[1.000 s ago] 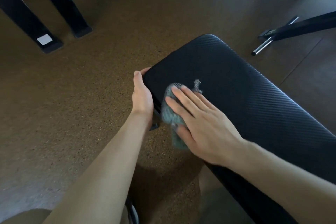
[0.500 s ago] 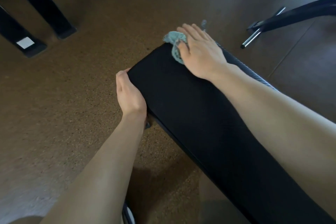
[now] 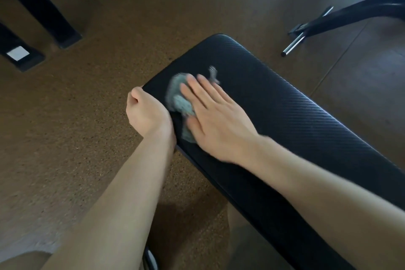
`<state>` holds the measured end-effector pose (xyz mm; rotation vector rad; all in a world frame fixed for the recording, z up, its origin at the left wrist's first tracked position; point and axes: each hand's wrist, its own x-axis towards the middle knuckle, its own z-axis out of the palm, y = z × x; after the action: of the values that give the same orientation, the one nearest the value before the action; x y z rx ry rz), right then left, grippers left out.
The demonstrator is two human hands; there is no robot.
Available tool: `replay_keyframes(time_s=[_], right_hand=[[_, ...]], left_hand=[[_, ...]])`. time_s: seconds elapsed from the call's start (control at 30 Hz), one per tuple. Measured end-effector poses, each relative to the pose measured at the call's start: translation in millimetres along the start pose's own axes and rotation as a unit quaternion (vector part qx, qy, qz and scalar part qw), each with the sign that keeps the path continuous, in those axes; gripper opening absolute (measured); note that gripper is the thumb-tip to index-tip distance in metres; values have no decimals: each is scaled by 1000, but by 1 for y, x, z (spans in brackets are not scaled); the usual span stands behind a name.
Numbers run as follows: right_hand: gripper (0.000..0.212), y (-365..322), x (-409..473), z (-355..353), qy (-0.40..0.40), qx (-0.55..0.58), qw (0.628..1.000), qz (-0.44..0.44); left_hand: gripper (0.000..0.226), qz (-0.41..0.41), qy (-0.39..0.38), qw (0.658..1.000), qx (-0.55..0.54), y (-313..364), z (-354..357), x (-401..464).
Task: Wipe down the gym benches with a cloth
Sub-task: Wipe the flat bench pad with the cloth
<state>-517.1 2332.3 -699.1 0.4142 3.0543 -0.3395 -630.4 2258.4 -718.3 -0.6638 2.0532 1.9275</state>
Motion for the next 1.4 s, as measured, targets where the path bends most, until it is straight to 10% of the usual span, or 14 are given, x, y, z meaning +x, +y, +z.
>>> replay_keyframes(time_s=[0.23, 0.57, 0.97, 1.4], right_hand=[[60, 45, 123, -25, -17, 13, 998, 62], [43, 115, 19, -42, -2, 79, 947, 310], [48, 116, -43, -18, 159, 43, 956, 243], [36, 83, 52, -21, 122, 49, 937, 325]], left_hand=[[40, 27, 17, 999, 27, -5, 4, 3], [37, 30, 15, 999, 38, -1, 1, -1], [37, 38, 14, 998, 38, 0, 0, -4], [38, 44, 24, 998, 43, -4, 3, -2]])
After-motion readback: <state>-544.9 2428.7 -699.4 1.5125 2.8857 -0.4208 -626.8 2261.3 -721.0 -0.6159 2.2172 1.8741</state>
